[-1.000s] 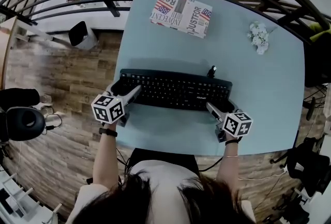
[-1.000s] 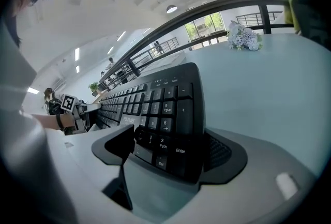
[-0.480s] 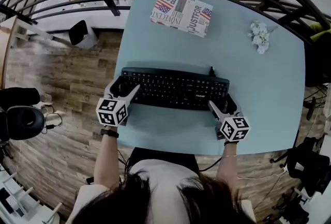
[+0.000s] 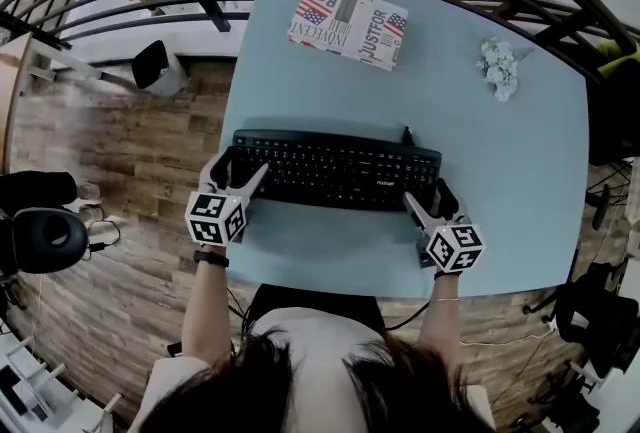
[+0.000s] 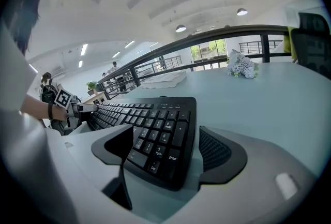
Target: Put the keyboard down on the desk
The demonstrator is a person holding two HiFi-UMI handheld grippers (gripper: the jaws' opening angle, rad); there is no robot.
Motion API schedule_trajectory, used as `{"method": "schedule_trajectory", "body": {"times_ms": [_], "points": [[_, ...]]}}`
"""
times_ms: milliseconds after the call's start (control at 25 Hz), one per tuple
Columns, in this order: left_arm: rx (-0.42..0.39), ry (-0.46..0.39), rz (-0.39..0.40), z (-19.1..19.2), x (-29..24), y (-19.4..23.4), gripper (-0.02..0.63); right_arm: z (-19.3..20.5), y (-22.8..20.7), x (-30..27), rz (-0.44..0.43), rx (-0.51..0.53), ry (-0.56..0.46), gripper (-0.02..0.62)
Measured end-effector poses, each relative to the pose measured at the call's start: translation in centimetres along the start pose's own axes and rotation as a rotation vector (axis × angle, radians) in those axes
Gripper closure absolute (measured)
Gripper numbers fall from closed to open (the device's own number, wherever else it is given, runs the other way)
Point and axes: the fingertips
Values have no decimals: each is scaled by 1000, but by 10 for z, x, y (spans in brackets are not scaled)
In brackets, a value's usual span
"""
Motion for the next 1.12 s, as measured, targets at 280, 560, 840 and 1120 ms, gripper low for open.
{"method": "schedule_trajectory", "body": {"times_ms": [280,560,840,1120], "points": [[-27,-53,-7,-18,11,-3,195,-15,5,10,12,50,-53,212],[-48,-129,18,-51,33,-14,195,-60,20,29,21,119,-159,213],[-76,-220,52,-91,58,-35,198,-101,53,38,-30,222,-201,238],[-72,-338,84,-138,90,-55,223,-147,88,53,-69,315,-273,276]]}}
Point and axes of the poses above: the fingertips, and each gripper's own axes: x backward along the fingers, y to its left, z out of its underside, and after that the axes turned 14 degrees about -z, right-handed
